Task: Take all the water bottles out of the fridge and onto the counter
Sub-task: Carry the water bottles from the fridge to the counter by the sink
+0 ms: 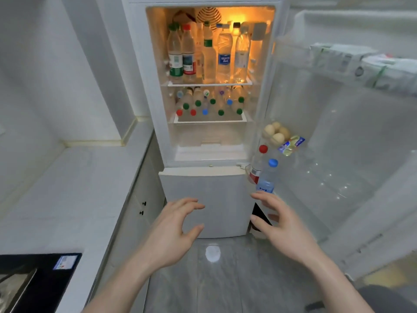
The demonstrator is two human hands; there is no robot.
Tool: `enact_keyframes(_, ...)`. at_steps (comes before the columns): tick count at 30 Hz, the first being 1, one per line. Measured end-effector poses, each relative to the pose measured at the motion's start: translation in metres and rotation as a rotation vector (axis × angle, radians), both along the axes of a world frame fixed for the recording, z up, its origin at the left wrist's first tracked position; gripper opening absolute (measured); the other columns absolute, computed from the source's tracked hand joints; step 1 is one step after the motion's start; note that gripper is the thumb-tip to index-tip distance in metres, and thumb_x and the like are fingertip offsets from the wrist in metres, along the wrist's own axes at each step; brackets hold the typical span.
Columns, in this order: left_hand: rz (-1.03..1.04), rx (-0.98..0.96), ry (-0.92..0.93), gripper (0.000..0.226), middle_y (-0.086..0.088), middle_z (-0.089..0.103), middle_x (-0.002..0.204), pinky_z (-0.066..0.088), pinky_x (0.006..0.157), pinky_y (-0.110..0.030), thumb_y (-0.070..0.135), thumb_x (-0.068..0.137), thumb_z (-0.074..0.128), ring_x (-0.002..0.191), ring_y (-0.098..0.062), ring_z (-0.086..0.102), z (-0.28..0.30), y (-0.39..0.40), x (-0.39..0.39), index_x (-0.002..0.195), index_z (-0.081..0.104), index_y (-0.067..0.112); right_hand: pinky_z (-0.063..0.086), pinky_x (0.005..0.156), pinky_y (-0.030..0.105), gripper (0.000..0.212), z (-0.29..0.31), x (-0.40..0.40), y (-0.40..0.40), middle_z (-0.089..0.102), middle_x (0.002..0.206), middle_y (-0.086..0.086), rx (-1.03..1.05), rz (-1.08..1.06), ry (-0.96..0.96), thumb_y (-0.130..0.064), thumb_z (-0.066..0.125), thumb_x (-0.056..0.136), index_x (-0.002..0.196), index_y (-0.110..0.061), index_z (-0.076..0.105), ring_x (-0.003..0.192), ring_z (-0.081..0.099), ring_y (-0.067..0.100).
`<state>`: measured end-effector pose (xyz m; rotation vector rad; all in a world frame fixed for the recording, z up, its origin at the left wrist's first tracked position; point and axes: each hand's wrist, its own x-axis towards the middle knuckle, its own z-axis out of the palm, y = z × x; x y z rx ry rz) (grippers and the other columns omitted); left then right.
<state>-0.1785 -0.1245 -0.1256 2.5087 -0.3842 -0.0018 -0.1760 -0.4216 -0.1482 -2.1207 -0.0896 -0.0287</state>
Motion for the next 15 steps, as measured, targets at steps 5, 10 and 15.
enact_keyframes(5,-0.123,0.076,0.015,0.043,0.027,0.042,0.150,0.028,0.109,-0.016,0.047,0.096,0.063,0.135,-0.001,0.040,0.000,-0.003,0.055,0.138,0.054,0.043,0.047,0.108,0.029,0.049,-0.005,0.017,-0.003,0.051,0.146,-0.028,0.025,-0.126,0.005,-0.030,0.077,0.092,0.133,-0.052,0.059,0.134,0.051,-0.003)
enact_keyframes(10,-0.215,0.085,0.047,0.044,0.024,0.041,0.152,0.022,0.111,-0.014,0.046,0.098,0.062,0.134,-0.005,0.041,0.001,-0.027,0.099,0.140,0.052,0.041,0.046,0.103,0.017,0.051,-0.013,0.035,-0.018,0.052,0.140,-0.030,0.045,-0.199,0.016,-0.023,0.079,0.092,0.130,-0.049,0.059,0.124,0.053,-0.012)
enact_keyframes(15,-0.253,0.077,0.026,0.046,0.020,0.043,0.152,0.024,0.115,-0.018,0.042,0.096,0.065,0.140,-0.007,0.037,-0.005,-0.070,0.153,0.141,0.053,0.038,0.046,0.093,0.008,0.051,-0.034,0.071,-0.046,0.052,0.132,-0.034,0.043,-0.220,0.057,-0.022,0.078,0.092,0.129,-0.050,0.057,0.116,0.054,-0.013)
